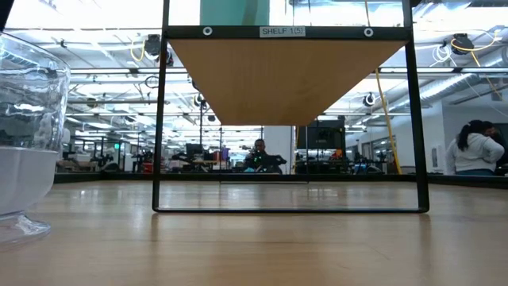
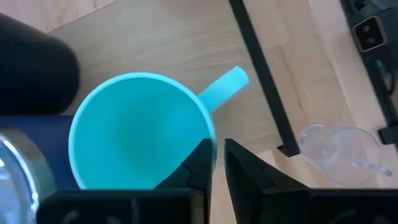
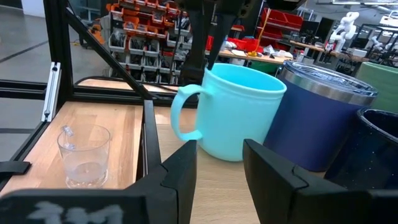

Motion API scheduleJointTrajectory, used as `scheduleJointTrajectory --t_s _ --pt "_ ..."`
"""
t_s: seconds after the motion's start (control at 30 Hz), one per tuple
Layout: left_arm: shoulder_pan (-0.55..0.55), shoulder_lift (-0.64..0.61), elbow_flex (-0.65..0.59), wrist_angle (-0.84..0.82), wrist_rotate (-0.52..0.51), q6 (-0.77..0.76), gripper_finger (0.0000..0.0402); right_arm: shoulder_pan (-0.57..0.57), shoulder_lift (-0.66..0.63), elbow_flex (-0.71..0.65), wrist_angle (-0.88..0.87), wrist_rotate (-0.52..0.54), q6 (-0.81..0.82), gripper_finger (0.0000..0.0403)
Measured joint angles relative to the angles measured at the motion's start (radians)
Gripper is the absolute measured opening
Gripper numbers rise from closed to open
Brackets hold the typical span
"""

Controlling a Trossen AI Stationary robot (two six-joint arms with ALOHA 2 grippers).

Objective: Stack small to large cups/mugs on shelf
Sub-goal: Put the blue mug on the shelf, then put the transparent mug on the shelf

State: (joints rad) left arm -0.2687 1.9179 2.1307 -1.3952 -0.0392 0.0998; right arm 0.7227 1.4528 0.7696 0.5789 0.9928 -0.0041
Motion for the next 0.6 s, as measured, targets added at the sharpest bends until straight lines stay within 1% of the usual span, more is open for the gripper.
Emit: scheduleJointTrajectory --t_s 0.17,0.3,0.43,0.5,0.6 --pt "-0.006 -0.008 -0.001 -0.001 0.017 -0.018 0.0042 0.004 0.000 0.000 0.000 0.000 0.000 0.0120" --pt "-0.014 -0.048 -0.001 0.017 0.008 -0.059 0.0042 0.013 0.000 0.000 0.002 0.000 0.002 0.0120" --pt "-0.035 -0.093 -0.001 0.046 0.004 -0.050 0.0042 0.021 0.000 0.000 0.027 0.000 0.001 0.0120" --pt "-0.050 -0.119 -0.001 0.060 -0.013 -0.056 0.0042 0.025 -0.001 0.000 0.038 0.000 0.002 0.0120" --pt "-0.082 -0.154 -0.001 0.061 -0.072 -0.061 0.0042 0.026 -0.001 0.000 0.055 0.000 0.001 0.0120"
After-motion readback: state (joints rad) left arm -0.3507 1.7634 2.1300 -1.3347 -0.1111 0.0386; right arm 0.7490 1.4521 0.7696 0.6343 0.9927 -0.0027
